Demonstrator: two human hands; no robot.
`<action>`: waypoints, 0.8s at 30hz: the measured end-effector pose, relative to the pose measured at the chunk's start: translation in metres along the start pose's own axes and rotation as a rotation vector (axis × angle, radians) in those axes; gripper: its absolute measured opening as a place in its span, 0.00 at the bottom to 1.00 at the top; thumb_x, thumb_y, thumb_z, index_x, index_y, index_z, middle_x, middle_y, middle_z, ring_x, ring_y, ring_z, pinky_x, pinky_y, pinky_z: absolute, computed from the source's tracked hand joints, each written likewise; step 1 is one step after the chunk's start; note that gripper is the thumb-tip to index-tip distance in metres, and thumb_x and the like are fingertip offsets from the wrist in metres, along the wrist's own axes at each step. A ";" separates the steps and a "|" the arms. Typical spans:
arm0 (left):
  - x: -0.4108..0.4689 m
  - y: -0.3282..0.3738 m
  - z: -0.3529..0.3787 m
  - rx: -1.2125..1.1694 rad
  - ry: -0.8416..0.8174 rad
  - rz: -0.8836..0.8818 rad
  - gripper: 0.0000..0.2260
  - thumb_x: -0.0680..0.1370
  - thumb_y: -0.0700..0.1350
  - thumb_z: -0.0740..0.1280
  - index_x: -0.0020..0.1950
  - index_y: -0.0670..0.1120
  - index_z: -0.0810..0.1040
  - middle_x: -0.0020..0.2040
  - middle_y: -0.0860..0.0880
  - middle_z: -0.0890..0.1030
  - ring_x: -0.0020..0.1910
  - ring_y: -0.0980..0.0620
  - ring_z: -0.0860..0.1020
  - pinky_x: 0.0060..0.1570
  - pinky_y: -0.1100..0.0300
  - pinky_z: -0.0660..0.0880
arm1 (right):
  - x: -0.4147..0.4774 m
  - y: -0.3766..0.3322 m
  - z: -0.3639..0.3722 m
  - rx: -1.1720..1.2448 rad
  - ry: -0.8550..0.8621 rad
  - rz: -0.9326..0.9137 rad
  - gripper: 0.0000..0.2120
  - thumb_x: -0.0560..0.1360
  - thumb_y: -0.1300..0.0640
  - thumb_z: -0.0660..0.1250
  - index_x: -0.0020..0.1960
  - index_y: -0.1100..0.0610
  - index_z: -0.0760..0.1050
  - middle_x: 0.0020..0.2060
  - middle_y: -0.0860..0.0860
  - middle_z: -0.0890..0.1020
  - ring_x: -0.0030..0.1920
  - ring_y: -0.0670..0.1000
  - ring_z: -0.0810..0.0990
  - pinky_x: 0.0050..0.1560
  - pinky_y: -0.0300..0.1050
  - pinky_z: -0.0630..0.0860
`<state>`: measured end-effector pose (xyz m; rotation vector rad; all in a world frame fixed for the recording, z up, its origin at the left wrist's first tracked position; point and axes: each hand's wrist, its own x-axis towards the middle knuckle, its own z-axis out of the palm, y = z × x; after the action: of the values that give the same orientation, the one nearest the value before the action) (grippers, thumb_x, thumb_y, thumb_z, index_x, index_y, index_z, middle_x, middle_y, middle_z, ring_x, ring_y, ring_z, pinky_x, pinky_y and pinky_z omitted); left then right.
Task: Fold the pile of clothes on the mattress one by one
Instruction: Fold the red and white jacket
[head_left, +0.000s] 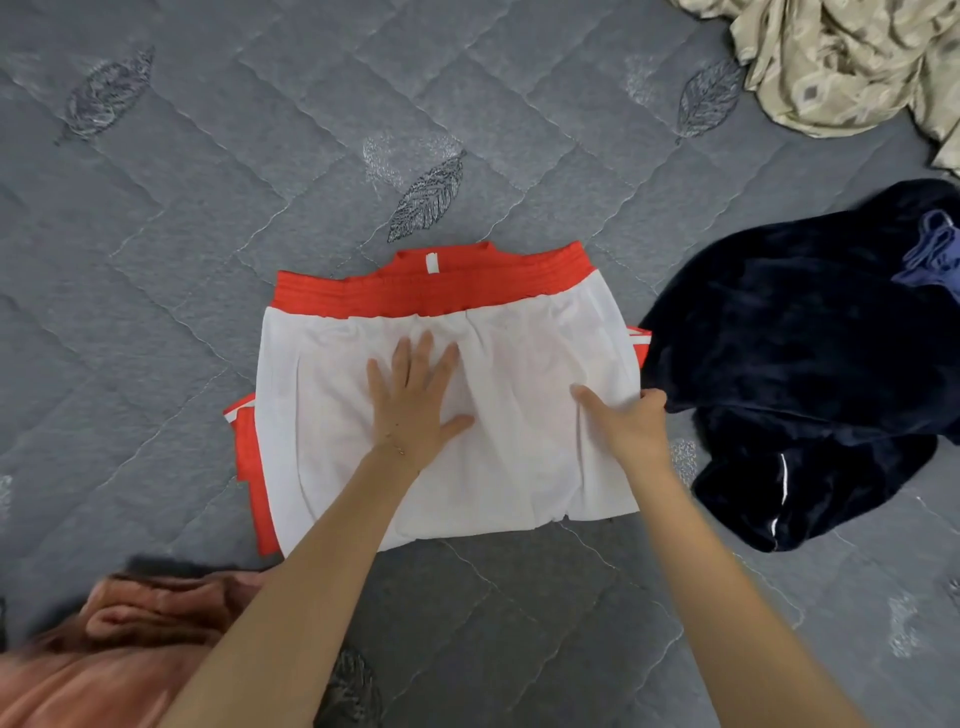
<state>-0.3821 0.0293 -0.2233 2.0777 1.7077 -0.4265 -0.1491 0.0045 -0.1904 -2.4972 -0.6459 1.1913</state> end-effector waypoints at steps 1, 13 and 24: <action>-0.005 0.003 -0.003 -0.058 0.030 -0.022 0.34 0.80 0.59 0.59 0.79 0.54 0.43 0.79 0.46 0.41 0.78 0.44 0.41 0.73 0.41 0.41 | -0.001 0.002 0.001 0.002 -0.030 0.018 0.39 0.68 0.42 0.75 0.66 0.62 0.59 0.61 0.54 0.70 0.61 0.56 0.73 0.59 0.55 0.72; -0.074 -0.023 -0.016 -1.058 0.207 -0.304 0.21 0.81 0.47 0.63 0.73 0.50 0.65 0.69 0.49 0.70 0.65 0.49 0.71 0.66 0.55 0.68 | -0.087 -0.062 0.034 0.083 -0.144 -0.529 0.09 0.74 0.57 0.70 0.52 0.53 0.72 0.41 0.42 0.77 0.45 0.48 0.76 0.39 0.34 0.69; -0.101 -0.110 -0.060 -1.591 -0.016 -0.573 0.21 0.78 0.62 0.61 0.66 0.52 0.71 0.61 0.49 0.78 0.55 0.48 0.79 0.51 0.52 0.78 | -0.175 -0.070 0.132 -0.267 -0.673 -0.709 0.30 0.79 0.54 0.65 0.77 0.52 0.57 0.72 0.50 0.68 0.70 0.51 0.69 0.68 0.39 0.64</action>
<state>-0.5113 -0.0090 -0.1355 0.4408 1.6094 0.6235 -0.3691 -0.0159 -0.1255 -1.6933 -1.7650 1.6761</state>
